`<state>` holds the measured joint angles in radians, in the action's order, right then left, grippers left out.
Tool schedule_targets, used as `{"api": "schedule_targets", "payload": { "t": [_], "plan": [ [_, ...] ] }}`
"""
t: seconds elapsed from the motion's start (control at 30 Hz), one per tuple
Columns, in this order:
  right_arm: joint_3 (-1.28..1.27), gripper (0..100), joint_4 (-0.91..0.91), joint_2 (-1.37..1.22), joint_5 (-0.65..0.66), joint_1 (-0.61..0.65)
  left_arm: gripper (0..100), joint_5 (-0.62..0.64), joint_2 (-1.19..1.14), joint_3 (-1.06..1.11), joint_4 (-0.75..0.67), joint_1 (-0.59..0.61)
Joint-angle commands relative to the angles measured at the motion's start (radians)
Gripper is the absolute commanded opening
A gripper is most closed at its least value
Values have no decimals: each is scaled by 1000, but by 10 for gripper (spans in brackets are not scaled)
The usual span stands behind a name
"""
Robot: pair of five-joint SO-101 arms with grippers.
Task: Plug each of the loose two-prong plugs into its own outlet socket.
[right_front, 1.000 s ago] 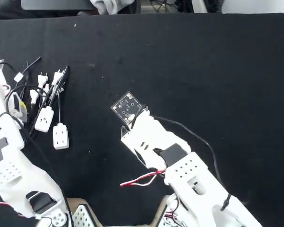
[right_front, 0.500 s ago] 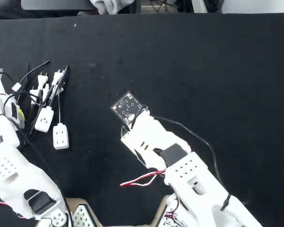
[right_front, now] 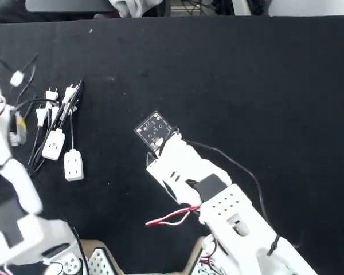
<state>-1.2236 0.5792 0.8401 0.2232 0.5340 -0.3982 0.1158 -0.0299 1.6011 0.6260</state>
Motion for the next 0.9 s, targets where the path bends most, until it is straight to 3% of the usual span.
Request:
{"api": "schedule_targets", "payload": {
  "t": [0.0,0.2,0.3,0.43,0.53,0.6,0.87],
  "plan": [
    [19,145,-17,51,-23,-112,30,55,233,-35,72,-180],
    [7,145,-20,200,-264,-417,30,132,282,136,-5,-564],
    [-39,145,-77,232,-382,-522,30,178,282,334,-192,-713],
    [-110,145,-181,234,-404,-528,65,229,282,608,-502,-831],
    [-119,145,-189,234,-402,-499,184,258,292,746,-643,-868],
    [-119,145,-189,234,-402,-493,246,262,295,777,-661,-868],
    [-119,145,-189,236,-402,-493,223,256,285,556,-462,-704]
  ]
}}
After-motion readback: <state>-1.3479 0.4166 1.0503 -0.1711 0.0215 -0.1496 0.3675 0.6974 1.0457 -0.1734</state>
